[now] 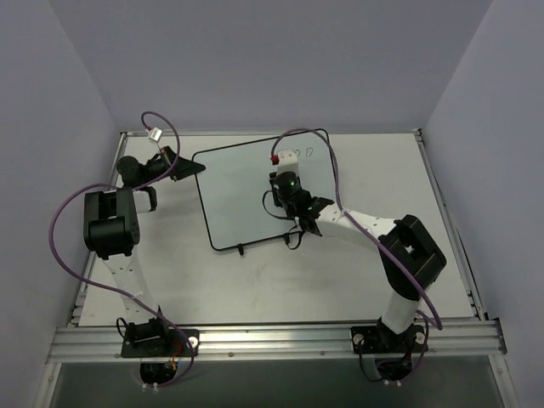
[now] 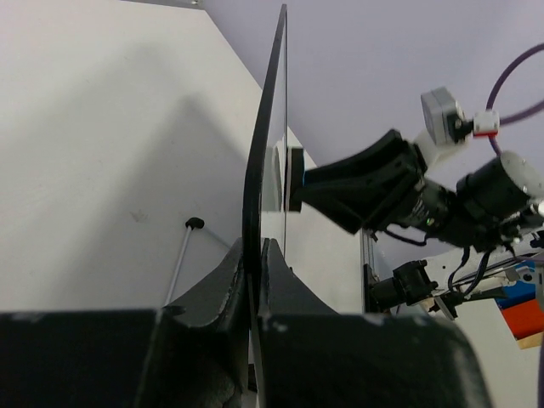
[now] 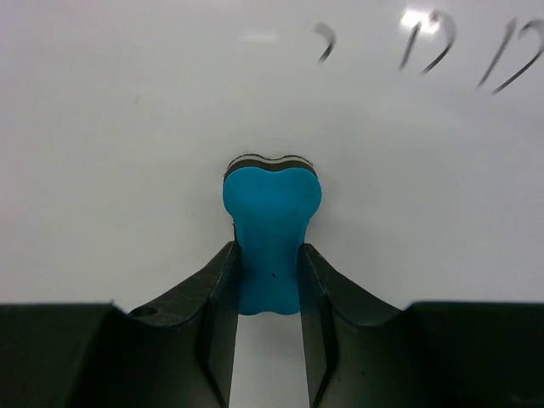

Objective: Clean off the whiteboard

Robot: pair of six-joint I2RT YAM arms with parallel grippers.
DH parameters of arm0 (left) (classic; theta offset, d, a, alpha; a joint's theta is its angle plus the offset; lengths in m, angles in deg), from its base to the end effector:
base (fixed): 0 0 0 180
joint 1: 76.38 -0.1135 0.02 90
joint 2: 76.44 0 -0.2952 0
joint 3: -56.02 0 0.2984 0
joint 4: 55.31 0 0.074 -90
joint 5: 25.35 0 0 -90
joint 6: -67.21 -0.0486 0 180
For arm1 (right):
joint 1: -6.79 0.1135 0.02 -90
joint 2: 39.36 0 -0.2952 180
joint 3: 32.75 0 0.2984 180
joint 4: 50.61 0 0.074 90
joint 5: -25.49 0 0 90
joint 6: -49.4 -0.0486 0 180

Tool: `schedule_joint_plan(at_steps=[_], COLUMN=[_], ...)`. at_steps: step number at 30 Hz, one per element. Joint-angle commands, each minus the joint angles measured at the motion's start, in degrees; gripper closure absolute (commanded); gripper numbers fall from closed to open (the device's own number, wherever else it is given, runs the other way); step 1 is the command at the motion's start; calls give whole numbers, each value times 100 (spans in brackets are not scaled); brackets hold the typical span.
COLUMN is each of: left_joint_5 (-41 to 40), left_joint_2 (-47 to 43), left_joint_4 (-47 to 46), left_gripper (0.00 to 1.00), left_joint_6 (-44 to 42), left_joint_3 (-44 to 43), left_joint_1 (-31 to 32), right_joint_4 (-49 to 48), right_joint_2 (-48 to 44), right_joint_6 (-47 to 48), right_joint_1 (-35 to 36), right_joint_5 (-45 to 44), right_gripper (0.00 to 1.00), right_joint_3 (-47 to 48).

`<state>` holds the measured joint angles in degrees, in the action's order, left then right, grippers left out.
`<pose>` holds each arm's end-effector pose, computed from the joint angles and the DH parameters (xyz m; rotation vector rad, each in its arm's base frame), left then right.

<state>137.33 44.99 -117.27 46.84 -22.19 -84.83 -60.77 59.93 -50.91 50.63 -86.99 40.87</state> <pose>0.4768 0.0239 0.1895 0.1998 1.6990 -1.6036 0.3383 0.2991 0.2438 -0.2603 1.8126 0.3062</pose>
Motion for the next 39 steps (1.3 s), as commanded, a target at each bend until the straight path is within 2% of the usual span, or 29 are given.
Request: schedule_joint_plan(at_steps=[1,5,13,20,28,32,34,39], left_joint_5=[282,185,185,123,26,0,-9,-17], left_joint_2=[-163,-277,-453,-558,-787,-831,-831,-857], left_joint_4=[-1372,-1424,-1337,-1222,-959,-853,-853,-844], left_gripper=[98,98,98,98,98,98,98,98], left_joint_6=[-783,-1160,-1293,-1626,-2014,-2111,-2120,-2155], left_joint_3=[192,394,465,614,737,746,763,781], left_joint_1=[27,-25,-43,-61,-148,-175,-192,-192], right_joint_4=[513,822,1244,1086,1427,1631,1596,1798], right_joint_2=[3,205,750,487,468,548,548,794], right_joint_6=[379,573,697,723,749,749,706,740], right_joint_1=[-375,-586,-718,-1447,-2431,-2555,-2494,-2125], right_joint_5=[270,525,595,946,2046,2195,2448,2398], right_gripper=[100,100,100,100,100,100,100,100], right_joint_3=[749,1303,2095,1796,1927,2165,2191,2569])
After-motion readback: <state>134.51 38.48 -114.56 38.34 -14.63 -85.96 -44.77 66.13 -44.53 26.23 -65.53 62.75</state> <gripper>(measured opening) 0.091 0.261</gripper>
